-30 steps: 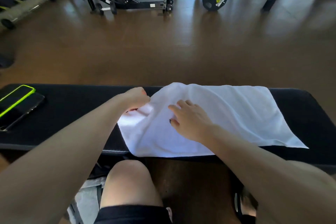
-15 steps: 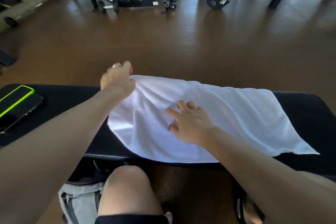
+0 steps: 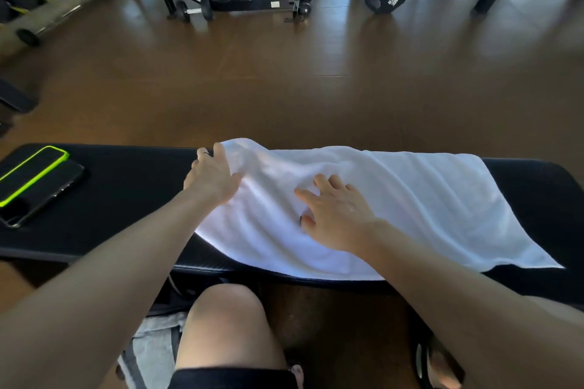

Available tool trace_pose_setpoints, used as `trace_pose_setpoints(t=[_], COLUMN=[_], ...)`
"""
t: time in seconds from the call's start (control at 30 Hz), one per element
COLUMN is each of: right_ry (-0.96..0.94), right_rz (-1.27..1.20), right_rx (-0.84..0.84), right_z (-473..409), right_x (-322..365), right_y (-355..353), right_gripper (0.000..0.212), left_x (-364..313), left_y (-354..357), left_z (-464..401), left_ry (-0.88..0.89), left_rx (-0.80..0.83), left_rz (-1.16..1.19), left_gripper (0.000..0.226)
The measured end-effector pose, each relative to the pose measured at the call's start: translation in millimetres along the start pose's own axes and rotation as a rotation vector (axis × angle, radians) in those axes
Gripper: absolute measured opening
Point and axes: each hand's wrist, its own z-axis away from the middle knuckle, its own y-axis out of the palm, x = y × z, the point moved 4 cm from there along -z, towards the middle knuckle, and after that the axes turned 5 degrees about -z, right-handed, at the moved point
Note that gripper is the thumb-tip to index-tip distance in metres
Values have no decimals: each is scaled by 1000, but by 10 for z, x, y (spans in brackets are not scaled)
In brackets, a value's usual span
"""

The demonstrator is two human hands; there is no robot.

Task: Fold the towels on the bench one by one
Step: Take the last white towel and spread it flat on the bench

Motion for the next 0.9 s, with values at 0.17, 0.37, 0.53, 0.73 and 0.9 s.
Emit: trace_pose_setpoints(t=[0.17, 0.37, 0.53, 0.73, 0.9], right_ry=[-75, -143, -118, -114, -110], right_rz=[-21, 39, 65, 91, 53], right_rx=[-58, 5, 4, 11, 14], right_z=[94, 239, 246, 264, 313], right_x=[88, 242, 273, 287, 282], right_y=[-49, 108, 101, 178, 189], right_gripper=[46, 72, 70, 62, 60], left_x=[148, 575, 848, 1013, 931], left_y=[-17, -76, -116, -100, -67], left_z=[147, 454, 644, 717, 847], left_ry=[-64, -199, -185, -203, -138], left_rx=[43, 372, 360, 241, 282], left_rz=[137, 363, 528, 606, 482], left_gripper=[67, 41, 19, 33, 22])
